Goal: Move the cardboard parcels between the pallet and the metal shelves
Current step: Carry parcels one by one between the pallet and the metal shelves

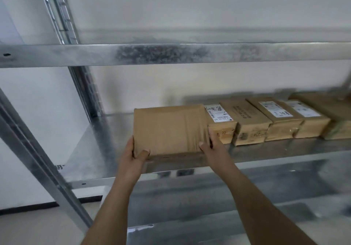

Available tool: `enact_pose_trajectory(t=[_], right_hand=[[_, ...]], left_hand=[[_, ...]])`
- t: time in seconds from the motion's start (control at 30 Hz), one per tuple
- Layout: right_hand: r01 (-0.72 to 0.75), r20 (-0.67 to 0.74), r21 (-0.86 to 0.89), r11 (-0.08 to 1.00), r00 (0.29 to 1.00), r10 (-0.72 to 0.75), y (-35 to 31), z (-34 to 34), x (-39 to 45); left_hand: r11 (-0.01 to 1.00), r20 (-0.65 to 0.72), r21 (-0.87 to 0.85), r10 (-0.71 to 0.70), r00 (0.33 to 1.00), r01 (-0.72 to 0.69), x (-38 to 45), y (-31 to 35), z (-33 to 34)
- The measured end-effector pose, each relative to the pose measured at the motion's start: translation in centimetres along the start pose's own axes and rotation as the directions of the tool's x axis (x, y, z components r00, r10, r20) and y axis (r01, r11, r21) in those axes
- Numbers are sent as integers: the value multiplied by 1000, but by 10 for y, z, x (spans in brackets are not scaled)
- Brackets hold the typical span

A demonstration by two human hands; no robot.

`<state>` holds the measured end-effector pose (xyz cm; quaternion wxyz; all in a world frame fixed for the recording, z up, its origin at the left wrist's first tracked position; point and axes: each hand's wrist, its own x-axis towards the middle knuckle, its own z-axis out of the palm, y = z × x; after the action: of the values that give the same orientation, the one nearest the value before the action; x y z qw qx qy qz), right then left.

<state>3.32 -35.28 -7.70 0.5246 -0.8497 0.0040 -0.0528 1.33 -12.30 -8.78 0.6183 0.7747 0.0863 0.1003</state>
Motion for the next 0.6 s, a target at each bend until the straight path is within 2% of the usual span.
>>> enact_pose_trajectory(t=[0.13, 0.3, 0.6], right_hand=[[8, -63, 50, 999, 998, -5, 6, -29, -19], [10, -142, 76, 997, 990, 1, 19, -74, -36], [-14, -324, 37, 999, 946, 25, 67, -209, -71]], left_hand=[[999, 82, -3, 34, 996, -34, -15, 9, 20], [997, 117, -9, 82, 990, -81, -27, 29, 57], [985, 240, -79, 171, 956, -156, -71, 78, 194]])
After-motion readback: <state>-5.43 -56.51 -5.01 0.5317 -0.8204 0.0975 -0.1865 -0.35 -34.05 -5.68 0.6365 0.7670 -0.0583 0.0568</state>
